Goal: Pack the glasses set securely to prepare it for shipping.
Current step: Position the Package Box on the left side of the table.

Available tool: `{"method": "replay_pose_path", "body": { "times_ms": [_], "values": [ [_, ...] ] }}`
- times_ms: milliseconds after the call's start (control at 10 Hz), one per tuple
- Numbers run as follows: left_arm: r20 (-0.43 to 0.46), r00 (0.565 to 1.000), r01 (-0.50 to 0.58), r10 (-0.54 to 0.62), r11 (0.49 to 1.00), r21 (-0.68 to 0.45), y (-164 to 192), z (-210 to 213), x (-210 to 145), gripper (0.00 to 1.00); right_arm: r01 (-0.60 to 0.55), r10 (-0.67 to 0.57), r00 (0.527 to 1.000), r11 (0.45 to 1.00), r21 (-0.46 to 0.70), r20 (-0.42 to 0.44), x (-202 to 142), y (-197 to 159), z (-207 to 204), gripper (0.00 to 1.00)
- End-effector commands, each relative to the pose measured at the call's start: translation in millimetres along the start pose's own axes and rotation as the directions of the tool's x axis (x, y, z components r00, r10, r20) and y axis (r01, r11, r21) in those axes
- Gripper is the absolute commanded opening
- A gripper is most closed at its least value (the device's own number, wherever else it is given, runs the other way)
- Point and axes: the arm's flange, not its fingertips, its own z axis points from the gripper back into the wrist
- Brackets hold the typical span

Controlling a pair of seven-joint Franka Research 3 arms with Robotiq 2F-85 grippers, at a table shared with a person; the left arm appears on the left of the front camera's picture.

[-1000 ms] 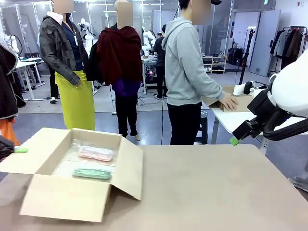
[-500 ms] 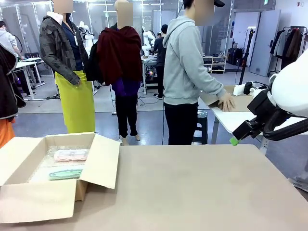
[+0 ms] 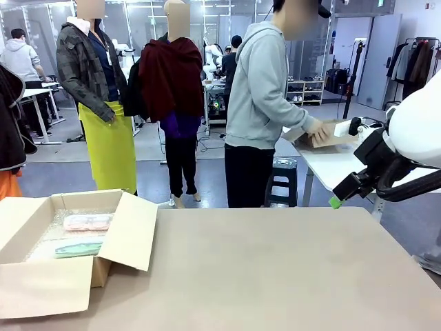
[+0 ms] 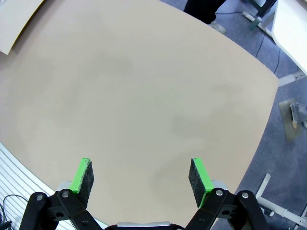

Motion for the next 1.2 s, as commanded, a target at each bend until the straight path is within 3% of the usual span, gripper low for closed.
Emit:
{"method": "replay_pose_path", "body": {
  "times_ms": [0, 400, 500, 600, 700, 800, 900, 1100],
  "values": [
    [0.003, 1.000, -0.002, 0.002, 1.000, 0.006, -1, -3, -2, 0.02, 0.011, -0.011, 1.000, 1.000, -0.006, -0.011, 3, 2, 2, 1.00],
    [-0.003, 1.000, 0.001, -0.001, 1.000, -0.002, 0, -2, 1, 0.02, 0.011, -0.011, 1.000, 1.000, -0.006, -0.011, 3, 2, 2, 1.00],
    [-0.024, 0.999, 0.044, -0.042, 0.998, 0.048, -9, -14, 5, 0.19, 0.011, -0.011, 1.000, 1.000, -0.006, -0.011, 3, 2, 2, 1.00],
    [-0.052, 0.995, 0.091, -0.086, 0.989, 0.116, -19, -19, 10, 0.48, 0.011, -0.011, 1.000, 1.000, -0.006, -0.011, 3, 2, 2, 1.00],
    [-0.044, 0.994, 0.107, -0.101, 0.983, 0.147, -26, -20, 13, 0.63, 0.011, -0.011, 1.000, 1.000, -0.006, -0.011, 3, 2, 2, 1.00],
    [-0.047, 0.993, 0.114, -0.107, 0.973, 0.201, -28, -19, 12, 0.90, 0.011, -0.011, 1.000, 1.000, -0.006, -0.011, 3, 2, 2, 1.00],
    [-0.032, 0.994, 0.108, -0.103, 0.967, 0.230, -31, -16, 10, 1.00, 0.011, -0.011, 1.000, 1.000, -0.006, -0.011, 3, 2, 2, 1.00],
    [-0.025, 0.989, 0.147, -0.148, 0.924, 0.354, -37, -3, 10, 1.00, 0.011, -0.011, 1.000, 1.000, -0.006, -0.011, 3, 2, 2, 1.00]
  ]
}}
